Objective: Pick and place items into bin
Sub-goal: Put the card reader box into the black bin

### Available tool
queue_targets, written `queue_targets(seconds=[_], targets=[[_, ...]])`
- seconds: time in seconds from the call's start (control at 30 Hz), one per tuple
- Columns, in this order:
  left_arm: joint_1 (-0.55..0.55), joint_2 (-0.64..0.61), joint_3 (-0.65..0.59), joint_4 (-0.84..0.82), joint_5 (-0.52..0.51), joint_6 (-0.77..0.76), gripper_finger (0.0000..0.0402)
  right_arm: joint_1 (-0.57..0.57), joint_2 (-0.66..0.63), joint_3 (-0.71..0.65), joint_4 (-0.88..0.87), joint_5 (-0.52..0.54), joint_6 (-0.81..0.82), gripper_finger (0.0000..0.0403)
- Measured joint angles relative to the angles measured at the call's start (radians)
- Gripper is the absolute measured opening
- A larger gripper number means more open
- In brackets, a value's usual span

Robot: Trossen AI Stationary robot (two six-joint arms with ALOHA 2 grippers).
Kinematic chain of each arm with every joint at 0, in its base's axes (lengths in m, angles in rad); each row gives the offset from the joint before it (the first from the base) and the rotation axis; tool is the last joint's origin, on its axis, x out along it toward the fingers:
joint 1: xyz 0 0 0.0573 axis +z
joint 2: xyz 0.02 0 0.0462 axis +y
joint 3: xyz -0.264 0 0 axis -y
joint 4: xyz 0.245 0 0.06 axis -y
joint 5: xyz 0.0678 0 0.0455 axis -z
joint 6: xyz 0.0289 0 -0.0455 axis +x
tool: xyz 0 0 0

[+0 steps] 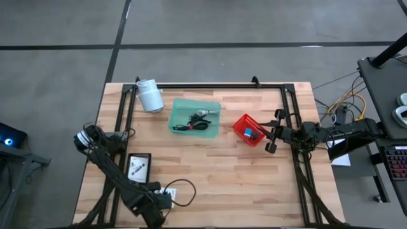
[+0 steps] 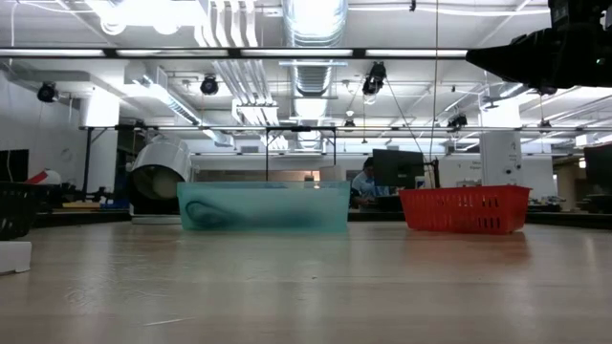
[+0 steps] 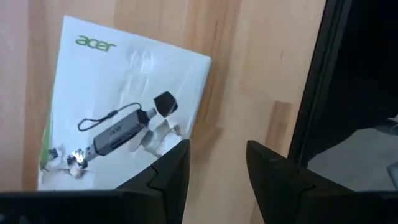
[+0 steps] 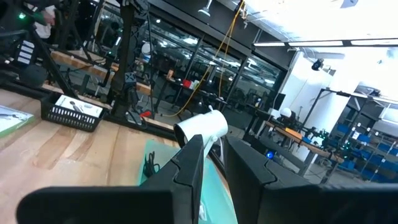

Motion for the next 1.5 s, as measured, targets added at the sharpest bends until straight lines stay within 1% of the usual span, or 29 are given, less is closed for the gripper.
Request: queue_targets(seconds=[0.33, 0.47, 0.6, 0.77, 0.97, 1.2, 1.27, 1.33, 1.5], targets=[[0.003, 0.0, -0.071, 0.035, -0.024, 0.0, 0.0141, 0.0, 0.0, 0.0, -0.001, 0.0, -0.006, 0.0052], [0.003, 0.0, -0.076, 0.051, -0.027, 0.0, 0.0141, 0.0, 0.0, 0.0, -0.001, 0.0, -0.006, 0.0052], [0.003, 0.0, -0.109, 0.134, -0.05, 0.0, 0.0141, 0.0, 0.0, 0.0, -0.001, 0.0, -0.006, 0.0052], [0.003, -0.003, -0.169, 0.231, -0.054, 0.0, 0.0141, 0.0, 0.0, 0.0, -0.001, 0.0, -0.006, 0.0052], [0.003, -0.005, -0.196, 0.244, -0.055, 0.0, 0.0141, 0.0, 0.0, 0.0, -0.001, 0.0, -0.006, 0.0052], [0.003, -0.004, -0.2, 0.229, -0.099, 0.0, 0.0138, 0.0, 0.0, 0.0, -0.001, 0.0, -0.006, 0.0052], [0.003, -0.003, -0.2, 0.228, -0.101, 0.0, 0.0128, 0.0, 0.0, 0.0, -0.001, 0.0, -0.006, 0.0052], [0.003, -0.003, -0.201, 0.225, -0.103, 0.0, 0.0109, 0.0, 0.0, 0.0, -0.001, 0.0, -0.006, 0.0052], [0.004, -0.002, -0.201, 0.224, -0.105, 0.0, 0.0039, 0.0, 0.0, 0.0, -0.001, 0.0, -0.006, 0.0052]])
